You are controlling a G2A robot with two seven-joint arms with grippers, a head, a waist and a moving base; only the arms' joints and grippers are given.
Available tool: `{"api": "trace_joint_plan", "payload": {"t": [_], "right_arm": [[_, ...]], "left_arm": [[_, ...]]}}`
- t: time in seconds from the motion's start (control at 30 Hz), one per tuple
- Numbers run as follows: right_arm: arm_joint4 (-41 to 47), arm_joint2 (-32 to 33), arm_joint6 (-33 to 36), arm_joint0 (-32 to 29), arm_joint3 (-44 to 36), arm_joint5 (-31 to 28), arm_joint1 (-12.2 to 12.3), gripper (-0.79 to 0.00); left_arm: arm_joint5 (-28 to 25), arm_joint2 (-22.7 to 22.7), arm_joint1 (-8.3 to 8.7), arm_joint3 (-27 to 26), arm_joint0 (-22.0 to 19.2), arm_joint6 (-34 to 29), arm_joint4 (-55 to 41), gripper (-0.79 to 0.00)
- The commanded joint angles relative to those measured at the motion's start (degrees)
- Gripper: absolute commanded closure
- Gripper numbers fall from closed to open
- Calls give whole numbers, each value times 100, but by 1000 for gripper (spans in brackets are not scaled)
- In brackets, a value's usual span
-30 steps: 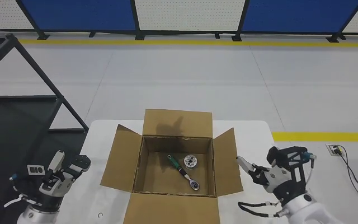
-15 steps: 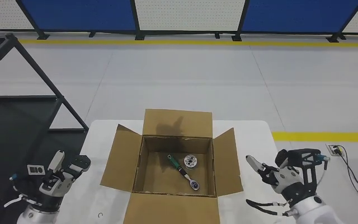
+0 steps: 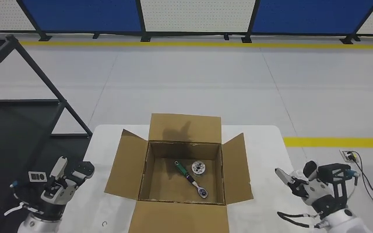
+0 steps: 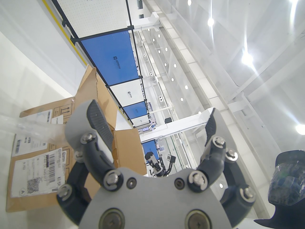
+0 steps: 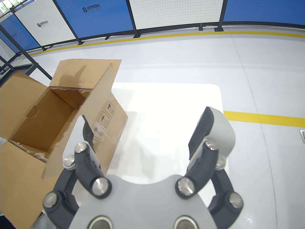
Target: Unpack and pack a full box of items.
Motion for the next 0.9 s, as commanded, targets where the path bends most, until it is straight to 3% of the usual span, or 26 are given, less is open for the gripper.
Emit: {"api": "trace_joint_plan", "payload": {"t": [0.0, 0.2, 0.4, 0.8, 0.87], "right_arm": [[-202, 299, -351, -80, 278, -263, 29, -785], [-1432, 433, -1192, 0, 1218, -293, 101, -785], [-1984, 230, -1260, 478, 2332, -543, 194, -785], [-1957, -60, -1379, 1353, 4059, -870, 323, -785], [-1935, -129, -1355, 1469, 4246, -935, 340, -711]], "left_arm": [[0, 0, 0, 0, 0, 0, 0, -785], [0, 0, 0, 0, 0, 0, 0, -785], [0, 0, 0, 0, 0, 0, 0, -785], [0, 0, 0, 0, 0, 0, 0, -785], [0, 0, 0, 0, 0, 0, 0, -785]]}}
